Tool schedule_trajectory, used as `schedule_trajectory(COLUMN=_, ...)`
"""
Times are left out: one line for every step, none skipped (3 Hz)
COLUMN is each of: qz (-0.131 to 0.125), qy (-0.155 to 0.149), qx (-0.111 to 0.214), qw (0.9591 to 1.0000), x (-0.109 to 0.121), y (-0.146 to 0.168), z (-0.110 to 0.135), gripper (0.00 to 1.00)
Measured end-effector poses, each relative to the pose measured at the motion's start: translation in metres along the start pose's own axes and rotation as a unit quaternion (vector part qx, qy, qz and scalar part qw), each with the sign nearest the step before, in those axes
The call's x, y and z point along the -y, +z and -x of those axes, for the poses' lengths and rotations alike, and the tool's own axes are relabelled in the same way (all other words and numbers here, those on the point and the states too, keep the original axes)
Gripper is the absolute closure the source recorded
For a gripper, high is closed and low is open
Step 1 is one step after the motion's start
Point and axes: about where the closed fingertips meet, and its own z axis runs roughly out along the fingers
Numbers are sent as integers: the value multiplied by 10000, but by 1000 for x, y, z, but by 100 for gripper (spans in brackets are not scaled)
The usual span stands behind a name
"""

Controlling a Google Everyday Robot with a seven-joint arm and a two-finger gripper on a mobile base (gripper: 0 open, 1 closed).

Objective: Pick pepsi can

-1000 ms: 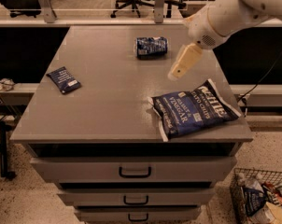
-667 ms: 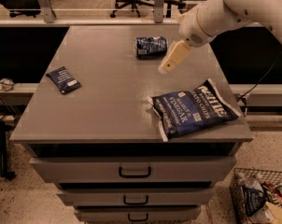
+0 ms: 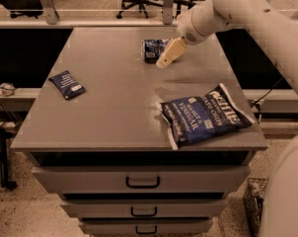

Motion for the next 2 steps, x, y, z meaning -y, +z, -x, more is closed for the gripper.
schedule_trajectory(qz=27, qy=99, qx=-37, qw=9999, x=17, y=27, z=-4, gripper=0)
schedule_trajectory(qz=119, qy=141, qx=-104, qw=9998, x=23, y=45, z=-7, gripper=0)
